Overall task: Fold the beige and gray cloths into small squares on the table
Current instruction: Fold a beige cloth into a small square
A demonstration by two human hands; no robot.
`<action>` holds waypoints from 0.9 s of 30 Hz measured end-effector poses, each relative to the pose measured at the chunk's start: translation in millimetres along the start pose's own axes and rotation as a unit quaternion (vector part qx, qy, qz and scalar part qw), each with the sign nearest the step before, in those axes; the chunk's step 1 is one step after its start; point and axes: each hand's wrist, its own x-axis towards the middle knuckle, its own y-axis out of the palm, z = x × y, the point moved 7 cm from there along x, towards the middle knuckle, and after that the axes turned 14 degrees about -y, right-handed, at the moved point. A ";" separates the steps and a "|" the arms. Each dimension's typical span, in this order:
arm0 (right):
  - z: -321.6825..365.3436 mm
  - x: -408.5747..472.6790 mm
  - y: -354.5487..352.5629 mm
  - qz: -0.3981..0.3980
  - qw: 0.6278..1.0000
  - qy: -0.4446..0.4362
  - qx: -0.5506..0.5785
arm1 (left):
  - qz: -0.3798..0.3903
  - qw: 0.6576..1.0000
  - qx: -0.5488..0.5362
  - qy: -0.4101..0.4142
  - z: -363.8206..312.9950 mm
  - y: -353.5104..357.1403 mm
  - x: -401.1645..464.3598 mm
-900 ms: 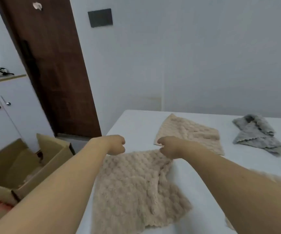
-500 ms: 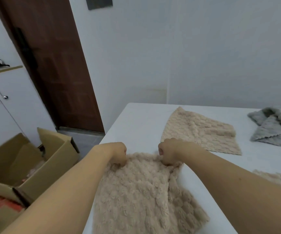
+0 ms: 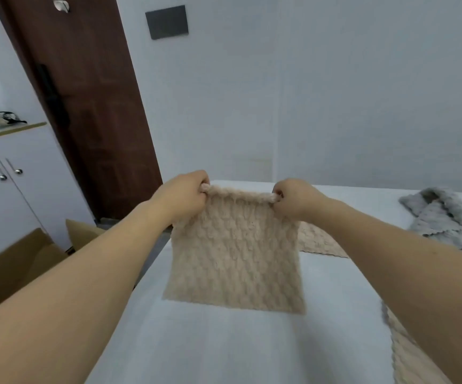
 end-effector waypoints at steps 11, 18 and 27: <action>32.9 -68.0 -70.9 -0.029 0.991 -0.037 0.129 | 0.021 0.998 -0.036 0.041 -25.3 -48.7 -71.2; -4.6 -147.6 35.3 0.274 0.927 0.152 0.206 | 0.396 0.907 -0.051 -0.133 10.6 79.7 -159.4; -27.2 -170.8 70.5 0.345 0.920 0.163 0.089 | 0.378 0.923 0.032 -0.062 7.8 104.7 -173.1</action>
